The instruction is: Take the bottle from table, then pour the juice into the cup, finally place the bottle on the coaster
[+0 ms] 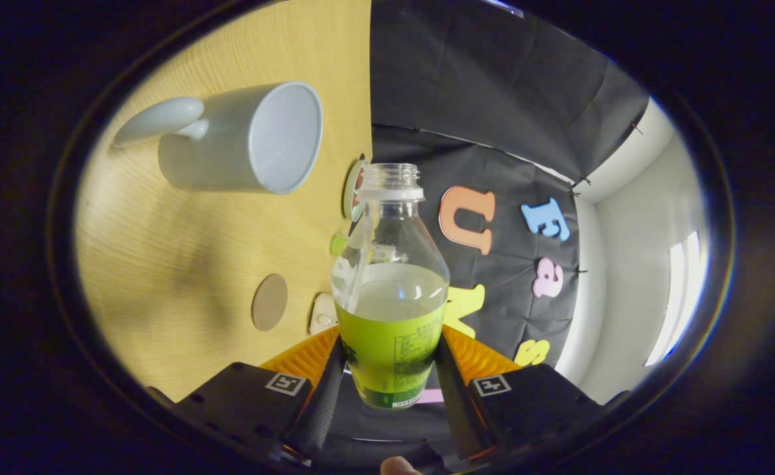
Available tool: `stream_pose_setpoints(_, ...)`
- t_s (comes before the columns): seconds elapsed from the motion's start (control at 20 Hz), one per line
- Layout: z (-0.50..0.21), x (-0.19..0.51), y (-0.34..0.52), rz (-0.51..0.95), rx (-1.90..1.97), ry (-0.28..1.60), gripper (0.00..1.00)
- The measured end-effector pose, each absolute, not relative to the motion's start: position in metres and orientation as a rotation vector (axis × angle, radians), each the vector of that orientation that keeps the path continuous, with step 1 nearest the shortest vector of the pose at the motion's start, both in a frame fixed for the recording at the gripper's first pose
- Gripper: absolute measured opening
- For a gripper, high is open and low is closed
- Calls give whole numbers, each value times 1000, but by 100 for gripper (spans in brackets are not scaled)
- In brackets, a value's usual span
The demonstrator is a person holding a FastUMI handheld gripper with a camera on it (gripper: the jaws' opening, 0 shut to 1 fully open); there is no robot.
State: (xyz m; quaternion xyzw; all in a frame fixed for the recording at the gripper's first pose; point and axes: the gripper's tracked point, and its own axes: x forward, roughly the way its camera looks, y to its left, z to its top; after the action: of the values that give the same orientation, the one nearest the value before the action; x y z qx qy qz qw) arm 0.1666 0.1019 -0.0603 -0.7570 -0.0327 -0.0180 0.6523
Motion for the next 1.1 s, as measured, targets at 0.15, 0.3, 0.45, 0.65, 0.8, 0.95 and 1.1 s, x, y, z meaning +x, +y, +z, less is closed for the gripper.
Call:
stream_pose_setpoints(0.15,-59,167,103,-46,-1741,-81,77)
stream_pose_setpoints(0.3,-58,168,103,-55,-1754,-84,77)
stream_pose_setpoints(0.45,-58,169,102,-59,-1762,-88,77)
stream_pose_setpoints(0.65,-56,170,103,-63,-1773,-93,77)
stream_pose_setpoints(0.8,-54,171,103,-64,-1786,-97,77)
stream_pose_setpoints(0.95,-52,171,104,-67,-1797,-106,77)
stream_pose_setpoints(1.1,-50,170,105,-70,-1807,-118,77)
